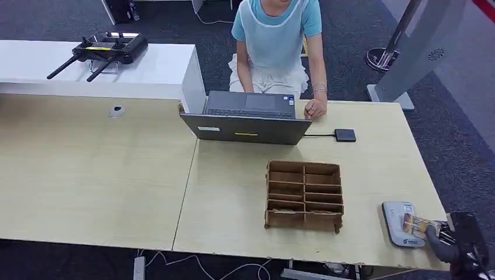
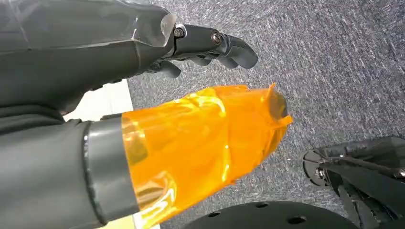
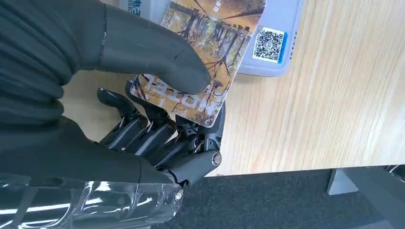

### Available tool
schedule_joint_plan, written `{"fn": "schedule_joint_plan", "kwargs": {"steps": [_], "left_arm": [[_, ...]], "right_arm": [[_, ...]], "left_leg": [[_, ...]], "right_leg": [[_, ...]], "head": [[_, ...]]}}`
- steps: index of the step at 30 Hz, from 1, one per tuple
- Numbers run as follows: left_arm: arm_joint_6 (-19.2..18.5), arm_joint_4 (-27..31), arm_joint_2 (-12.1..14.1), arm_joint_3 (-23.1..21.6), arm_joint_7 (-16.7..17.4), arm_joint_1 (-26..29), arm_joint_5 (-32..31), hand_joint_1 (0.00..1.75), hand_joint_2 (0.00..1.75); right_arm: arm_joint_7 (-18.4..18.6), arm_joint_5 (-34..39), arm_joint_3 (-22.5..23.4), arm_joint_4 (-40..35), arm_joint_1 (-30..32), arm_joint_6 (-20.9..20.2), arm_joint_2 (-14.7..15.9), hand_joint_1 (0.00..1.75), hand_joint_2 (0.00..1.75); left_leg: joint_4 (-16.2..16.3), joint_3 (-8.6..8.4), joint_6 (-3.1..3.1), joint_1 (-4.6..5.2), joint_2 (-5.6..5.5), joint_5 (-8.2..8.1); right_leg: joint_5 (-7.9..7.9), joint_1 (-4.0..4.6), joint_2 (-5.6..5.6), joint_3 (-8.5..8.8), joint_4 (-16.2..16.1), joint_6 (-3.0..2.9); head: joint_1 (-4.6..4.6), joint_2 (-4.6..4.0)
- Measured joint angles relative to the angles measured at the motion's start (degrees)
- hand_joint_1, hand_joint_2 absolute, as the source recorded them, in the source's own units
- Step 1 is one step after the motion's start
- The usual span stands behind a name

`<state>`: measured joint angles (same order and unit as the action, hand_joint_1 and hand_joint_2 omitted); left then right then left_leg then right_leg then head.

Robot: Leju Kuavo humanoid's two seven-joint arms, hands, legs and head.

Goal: Pass the card to the sensor for recognition and then transmit it.

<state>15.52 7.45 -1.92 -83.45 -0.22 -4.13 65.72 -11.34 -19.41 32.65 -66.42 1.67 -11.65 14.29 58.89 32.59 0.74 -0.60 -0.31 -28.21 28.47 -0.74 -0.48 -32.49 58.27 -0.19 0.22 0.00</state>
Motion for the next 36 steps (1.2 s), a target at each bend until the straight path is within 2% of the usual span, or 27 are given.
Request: {"fn": "schedule_joint_plan", "kwargs": {"steps": [9, 22, 28, 32, 36], "left_arm": [[0.0, 0.0, 0.1, -0.1, -0.1, -0.1, 0.9, 0.0, 0.0], [0.0, -0.2, 0.1, -0.3, -0.7, -0.1, 2.3, 0.0, 0.0], [0.0, -0.5, 0.1, -0.6, -0.8, -0.2, 2.7, 0.0, 0.0], [0.0, -0.5, 0.1, -1.0, -0.8, -0.4, 2.7, 0.0, 0.0], [0.0, -0.5, 0.1, -1.4, -0.8, -0.4, 2.7, 0.0, 0.0]], "right_arm": [[-1.9, 1.5, 0.0, -0.9, -0.3, -0.8, 0.0, 1.75, 1.75], [-1.7, 4.9, -0.3, -12.4, -0.2, -1.6, 0.3, 1.75, 1.75], [-0.1, 4.4, -3.0, -17.4, -1.3, 1.0, 2.8, 1.75, 1.75], [1.3, 2.9, -5.2, -18.8, -4.1, 2.4, 5.3, 1.75, 1.75], [1.3, 1.5, -6.6, -19.4, -5.3, 3.2, 6.5, 1.75, 1.75]], "left_leg": [[0.0, 0.0, 0.0, 0.0, 0.0, 0.0], [0.0, 0.01, 0.0, 0.0, 0.0, 0.0], [0.0, 0.03, -0.01, 0.01, 0.02, 0.01], [0.0, 0.0, -0.03, 0.02, 0.02, 0.03], [0.0, 0.04, -0.03, 0.02, -0.01, 0.03]], "right_leg": [[0.0, 0.0, 0.0, 0.0, 0.0, 0.0], [0.0, 0.0, 0.0, -0.01, 0.0, 0.0], [-0.01, -0.01, 0.01, 0.0, 0.0, 0.0], [-0.03, -0.02, 0.0, 0.0, 0.0, 0.01], [-0.03, -0.02, -0.01, 0.01, 0.0, 0.01]], "head": [[0.0, 0.02], [0.0, 0.02], [0.0, 0.0], [0.02, 0.0], [0.0, 0.0]]}}
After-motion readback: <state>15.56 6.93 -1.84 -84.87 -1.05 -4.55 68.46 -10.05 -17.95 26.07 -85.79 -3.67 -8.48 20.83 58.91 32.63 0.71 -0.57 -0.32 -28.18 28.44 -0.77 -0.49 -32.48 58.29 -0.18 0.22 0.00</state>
